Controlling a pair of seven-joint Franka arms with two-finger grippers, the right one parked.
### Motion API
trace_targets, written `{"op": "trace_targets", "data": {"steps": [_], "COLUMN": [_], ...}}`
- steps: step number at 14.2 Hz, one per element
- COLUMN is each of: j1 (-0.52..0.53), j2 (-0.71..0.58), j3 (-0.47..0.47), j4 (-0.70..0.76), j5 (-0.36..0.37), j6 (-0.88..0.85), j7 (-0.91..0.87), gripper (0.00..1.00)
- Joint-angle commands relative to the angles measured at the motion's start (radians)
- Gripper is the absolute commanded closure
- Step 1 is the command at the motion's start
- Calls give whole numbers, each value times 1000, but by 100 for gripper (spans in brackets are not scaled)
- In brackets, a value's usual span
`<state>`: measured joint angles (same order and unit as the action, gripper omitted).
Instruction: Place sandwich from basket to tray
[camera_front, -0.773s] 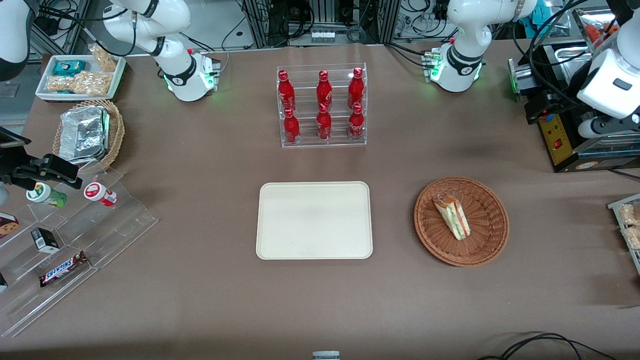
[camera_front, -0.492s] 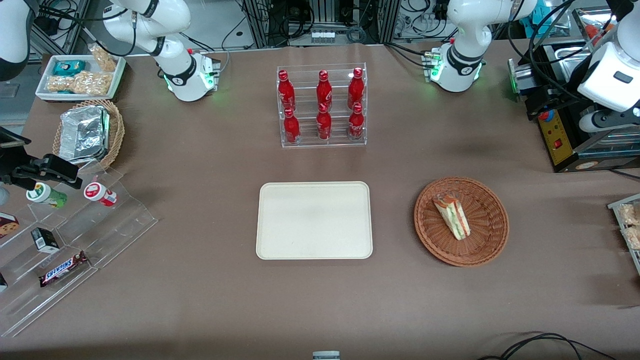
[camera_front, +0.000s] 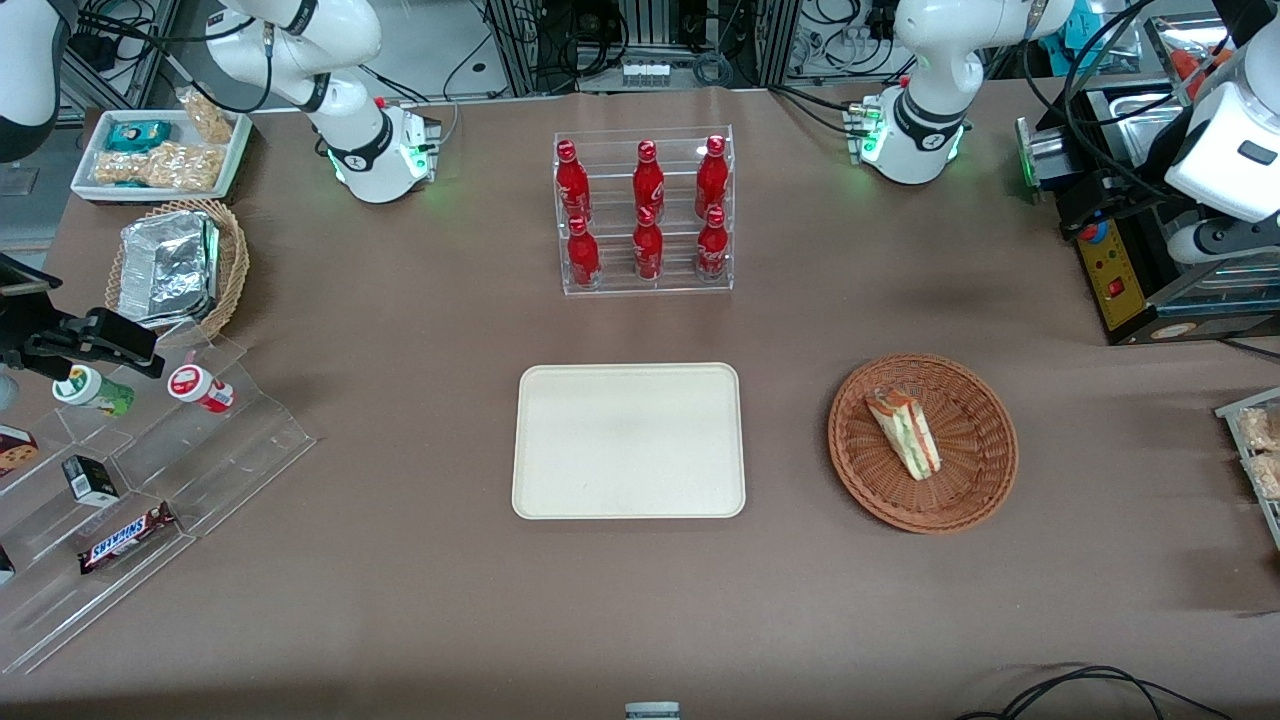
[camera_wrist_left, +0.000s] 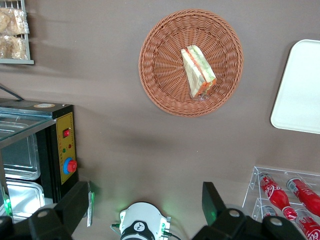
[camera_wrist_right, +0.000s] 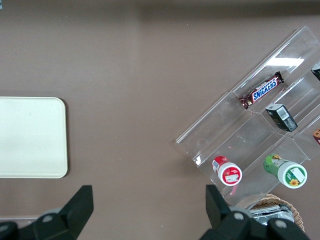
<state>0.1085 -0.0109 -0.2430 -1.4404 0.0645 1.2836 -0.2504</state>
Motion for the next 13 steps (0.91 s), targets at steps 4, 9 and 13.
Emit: {"op": "trace_targets", "data": {"steps": [4, 9, 13], "j1": [10, 34, 36], "j2": [-5, 135, 246], "j3": [-1, 5, 5], "j4": [-37, -29, -125], "j5": [-6, -23, -8], "j6": [25, 28, 280], "j7": [-1, -4, -114], "gripper": [0, 0, 0]}}
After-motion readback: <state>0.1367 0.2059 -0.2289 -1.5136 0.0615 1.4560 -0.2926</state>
